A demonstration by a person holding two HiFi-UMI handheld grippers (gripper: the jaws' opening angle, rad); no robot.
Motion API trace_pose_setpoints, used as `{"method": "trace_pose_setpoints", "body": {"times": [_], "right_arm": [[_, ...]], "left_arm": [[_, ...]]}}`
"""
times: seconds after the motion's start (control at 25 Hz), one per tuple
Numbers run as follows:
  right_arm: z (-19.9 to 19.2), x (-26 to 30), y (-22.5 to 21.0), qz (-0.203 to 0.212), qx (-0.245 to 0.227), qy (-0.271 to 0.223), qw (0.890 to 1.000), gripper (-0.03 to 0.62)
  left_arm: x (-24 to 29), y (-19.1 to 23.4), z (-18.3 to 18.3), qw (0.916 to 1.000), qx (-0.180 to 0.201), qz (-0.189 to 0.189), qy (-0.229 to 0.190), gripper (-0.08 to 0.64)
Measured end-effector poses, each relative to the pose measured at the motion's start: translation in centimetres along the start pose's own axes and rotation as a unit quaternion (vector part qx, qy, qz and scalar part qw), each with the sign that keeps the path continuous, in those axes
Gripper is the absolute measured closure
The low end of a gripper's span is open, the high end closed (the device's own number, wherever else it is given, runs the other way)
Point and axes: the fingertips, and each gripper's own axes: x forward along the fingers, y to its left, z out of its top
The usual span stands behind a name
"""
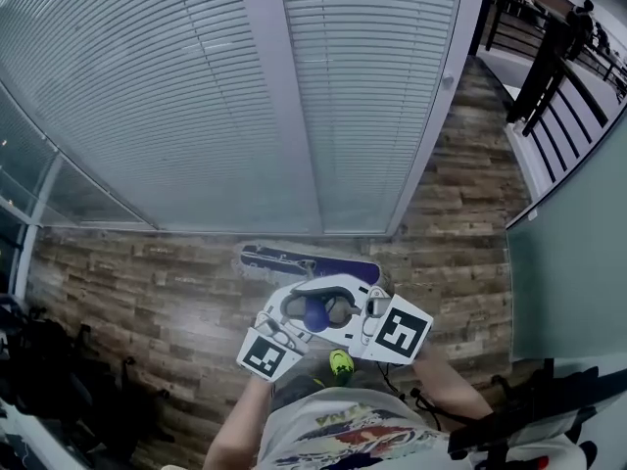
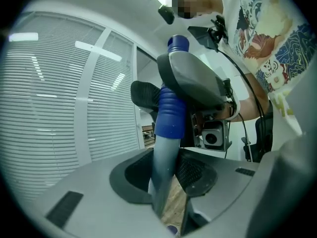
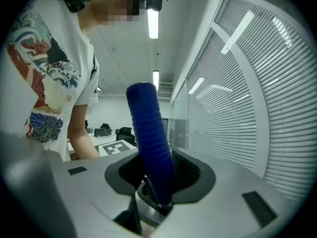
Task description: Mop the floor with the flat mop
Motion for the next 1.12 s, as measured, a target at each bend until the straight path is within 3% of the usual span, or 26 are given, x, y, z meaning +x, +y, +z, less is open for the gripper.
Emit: {"method": "trace_pose_setpoints", "body": {"times": [0.2,0.4,0.68,0.88,1.12], "right_arm": [[0.0,0.7,1.7,0.003,0.003,-0.017,1.000,0.451],[-1.4,2.5,8.7,0.004,-0.017,0.001,1.000,0.448],[-5.6,4.3,24.8,0.014,-0.021,0.058,0.998,0.439],[-6.6,3.0,33.1,-0.006,-0.012,0.050,0.999,0.428],[-5.4,-1.4,41.0,0.005,-0.001,0.050,0.999,0.422]], "left_arm": [[-1.4,-1.0,-1.0,0.9995,-0.031,0.006,0.010,0.451],[-6.8,-5.0,-2.5,0.9981,-0.053,0.009,0.031,0.451],[-16.4,-15.9,-6.5,0.9905,-0.081,0.008,0.111,0.431],[-20.5,-23.3,-7.2,0.9908,-0.067,-0.003,0.117,0.425],[-22.7,-31.8,-5.0,0.9892,-0.068,-0.003,0.130,0.425]]}}
